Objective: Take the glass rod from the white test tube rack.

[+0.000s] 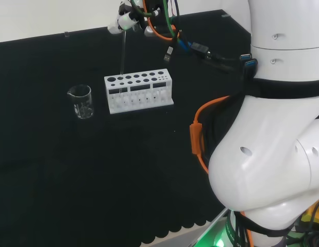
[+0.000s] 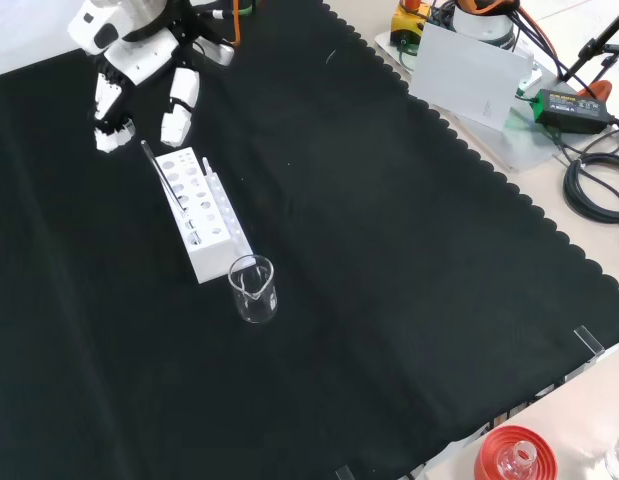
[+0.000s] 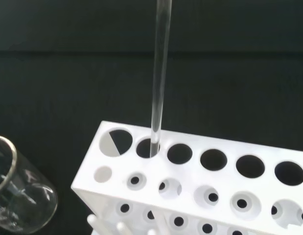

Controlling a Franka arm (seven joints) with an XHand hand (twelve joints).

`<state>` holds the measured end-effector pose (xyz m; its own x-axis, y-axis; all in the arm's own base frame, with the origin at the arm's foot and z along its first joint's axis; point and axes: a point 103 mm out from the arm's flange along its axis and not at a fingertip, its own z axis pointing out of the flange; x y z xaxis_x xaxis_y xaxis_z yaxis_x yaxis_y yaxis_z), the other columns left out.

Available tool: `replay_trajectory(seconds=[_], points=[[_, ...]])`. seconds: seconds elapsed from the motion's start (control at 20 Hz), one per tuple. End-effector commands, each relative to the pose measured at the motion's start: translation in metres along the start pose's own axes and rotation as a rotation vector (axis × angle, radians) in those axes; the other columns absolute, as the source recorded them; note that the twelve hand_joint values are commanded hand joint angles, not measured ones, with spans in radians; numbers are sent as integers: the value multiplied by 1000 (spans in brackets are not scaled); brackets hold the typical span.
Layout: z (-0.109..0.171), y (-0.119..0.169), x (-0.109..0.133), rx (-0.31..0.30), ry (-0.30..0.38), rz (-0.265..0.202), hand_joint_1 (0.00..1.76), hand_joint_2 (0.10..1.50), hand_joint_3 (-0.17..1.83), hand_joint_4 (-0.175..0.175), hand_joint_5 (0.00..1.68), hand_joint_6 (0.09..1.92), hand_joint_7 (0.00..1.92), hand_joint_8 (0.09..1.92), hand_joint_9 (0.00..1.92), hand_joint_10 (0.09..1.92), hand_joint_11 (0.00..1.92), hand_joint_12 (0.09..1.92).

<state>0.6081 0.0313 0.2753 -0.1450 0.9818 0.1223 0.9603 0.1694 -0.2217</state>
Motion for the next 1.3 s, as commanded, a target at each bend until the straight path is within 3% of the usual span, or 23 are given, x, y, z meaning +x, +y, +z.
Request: replay_trajectory(seconds=[0.05,0.65,1.3], points=[[11,4,3,20,-30,-4,500,1006,-175,-119,353,705,659,805,848,753,769,1286],[29,21,5,62,-57,-12,614,1005,-175,-141,369,760,768,790,967,677,880,1214],[25,19,1,77,-101,-3,759,1025,-175,-175,474,875,916,748,1124,591,1039,1149]])
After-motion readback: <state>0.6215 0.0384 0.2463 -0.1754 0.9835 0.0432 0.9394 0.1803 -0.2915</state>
